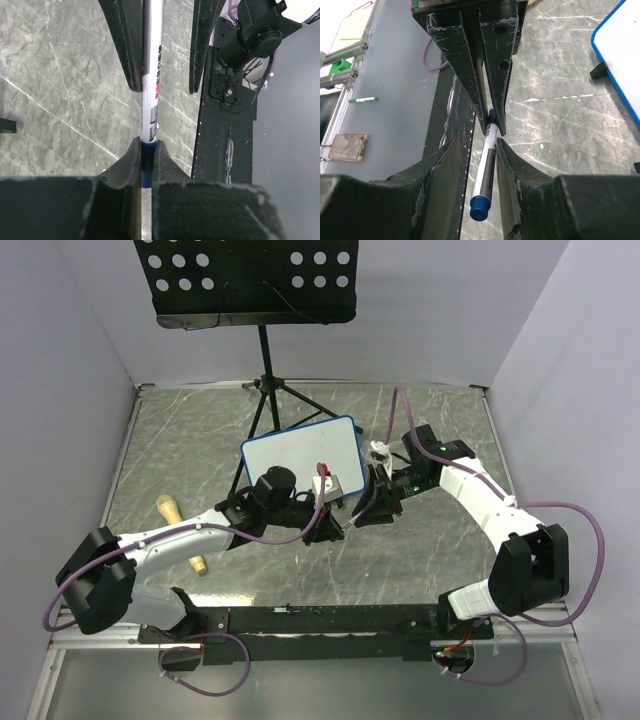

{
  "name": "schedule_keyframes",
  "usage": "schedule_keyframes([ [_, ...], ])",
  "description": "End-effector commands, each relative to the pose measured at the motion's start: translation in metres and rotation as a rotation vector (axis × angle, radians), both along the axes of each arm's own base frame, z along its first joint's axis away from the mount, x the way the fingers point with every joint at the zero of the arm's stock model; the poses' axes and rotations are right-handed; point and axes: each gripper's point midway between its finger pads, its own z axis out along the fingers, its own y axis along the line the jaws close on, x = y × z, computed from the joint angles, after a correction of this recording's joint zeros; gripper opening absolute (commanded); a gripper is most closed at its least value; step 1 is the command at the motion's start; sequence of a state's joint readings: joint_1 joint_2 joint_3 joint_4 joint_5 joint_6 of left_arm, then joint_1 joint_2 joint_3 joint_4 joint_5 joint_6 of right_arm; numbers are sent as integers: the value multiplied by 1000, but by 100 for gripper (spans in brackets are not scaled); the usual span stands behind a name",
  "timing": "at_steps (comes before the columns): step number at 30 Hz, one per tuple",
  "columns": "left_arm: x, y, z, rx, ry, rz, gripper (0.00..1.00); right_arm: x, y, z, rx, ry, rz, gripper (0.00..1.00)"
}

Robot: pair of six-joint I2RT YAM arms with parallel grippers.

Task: Write a sentence on the whiteboard
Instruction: Open the pen cap of the whiteboard marker.

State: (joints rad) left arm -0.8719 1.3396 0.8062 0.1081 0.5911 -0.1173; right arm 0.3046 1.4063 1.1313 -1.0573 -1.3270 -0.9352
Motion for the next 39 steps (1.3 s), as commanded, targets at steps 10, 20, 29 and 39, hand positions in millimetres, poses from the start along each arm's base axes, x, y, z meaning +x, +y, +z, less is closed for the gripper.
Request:
schedule_keyframes([
  [10, 7, -7, 17, -49, -44, -5, 1, 3, 10, 4, 12, -23, 34, 35],
  [20, 8, -5, 16, -48, -39, -3, 1, 3, 11, -1, -19, -26, 38, 10],
  [29, 9, 0, 12, -37, -37, 4, 1, 6, 8, 5, -67, -2, 33, 0],
  [39, 4, 15, -12, 17, -17, 20, 1, 22, -3, 21, -50, -53, -33, 0],
])
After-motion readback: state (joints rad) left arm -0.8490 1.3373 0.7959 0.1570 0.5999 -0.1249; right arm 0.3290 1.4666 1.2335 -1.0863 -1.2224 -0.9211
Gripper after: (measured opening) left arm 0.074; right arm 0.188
